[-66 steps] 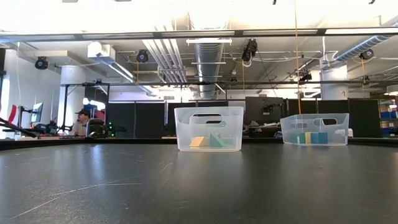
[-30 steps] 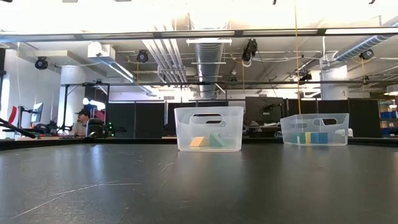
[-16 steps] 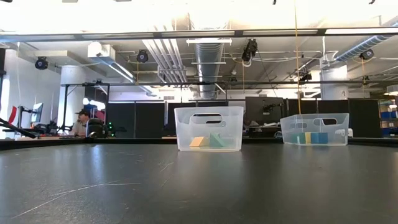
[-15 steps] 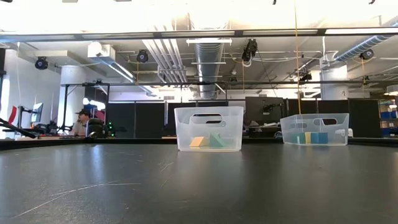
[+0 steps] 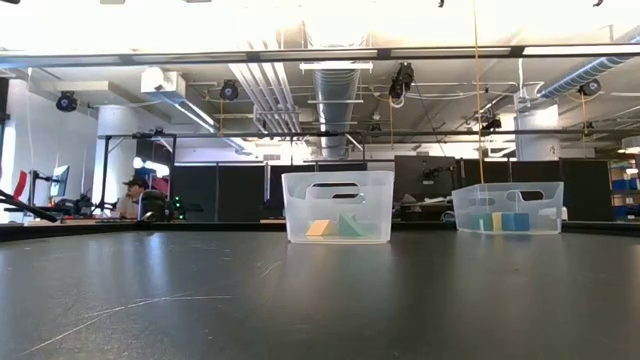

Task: Sort blocks by size
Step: Put the blue cylindrical block into the bottom transparent bin

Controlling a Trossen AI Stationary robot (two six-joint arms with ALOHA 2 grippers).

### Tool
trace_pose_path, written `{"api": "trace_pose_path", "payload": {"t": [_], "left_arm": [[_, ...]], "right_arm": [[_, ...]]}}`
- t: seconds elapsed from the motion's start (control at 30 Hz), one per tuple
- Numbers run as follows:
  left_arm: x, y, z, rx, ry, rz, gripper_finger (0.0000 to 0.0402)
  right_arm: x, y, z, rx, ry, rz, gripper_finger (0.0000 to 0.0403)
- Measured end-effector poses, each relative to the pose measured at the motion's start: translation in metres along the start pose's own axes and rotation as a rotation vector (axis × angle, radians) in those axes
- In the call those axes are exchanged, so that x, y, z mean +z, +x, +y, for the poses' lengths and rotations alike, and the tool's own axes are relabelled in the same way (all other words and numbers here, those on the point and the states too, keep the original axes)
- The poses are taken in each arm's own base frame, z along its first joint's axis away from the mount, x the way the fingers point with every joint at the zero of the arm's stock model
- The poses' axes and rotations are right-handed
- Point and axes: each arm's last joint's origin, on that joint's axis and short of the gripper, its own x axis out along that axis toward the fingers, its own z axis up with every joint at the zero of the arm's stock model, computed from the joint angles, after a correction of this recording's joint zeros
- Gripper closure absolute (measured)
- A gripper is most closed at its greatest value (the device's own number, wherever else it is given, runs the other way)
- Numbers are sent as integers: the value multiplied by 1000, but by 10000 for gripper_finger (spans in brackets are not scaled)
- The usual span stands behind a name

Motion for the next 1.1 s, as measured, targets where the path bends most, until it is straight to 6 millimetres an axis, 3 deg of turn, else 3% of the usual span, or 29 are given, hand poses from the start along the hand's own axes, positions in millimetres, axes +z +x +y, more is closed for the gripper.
{"api": "trace_pose_path", "payload": {"t": [0.27,0.5,0.63,0.73,0.87,1.1], "left_arm": [[0,0,0,0,1,0,207],[0,0,0,1,2,-1,207],[-1,0,0,-13,3,14,207],[-2,0,-1,-38,4,43,207],[-2,0,-1,-48,6,54,207],[-8,1,-6,-47,26,59,207]], "right_arm": [[-1,0,-2,-16,4,1,209],[-2,0,-5,-39,-1,-1,276],[-4,-11,-7,-12,0,-44,281],[-11,-35,-7,34,-3,-163,281],[-25,-84,-8,112,-13,-441,281],[-17,-159,-12,167,-238,-1248,277]]}}
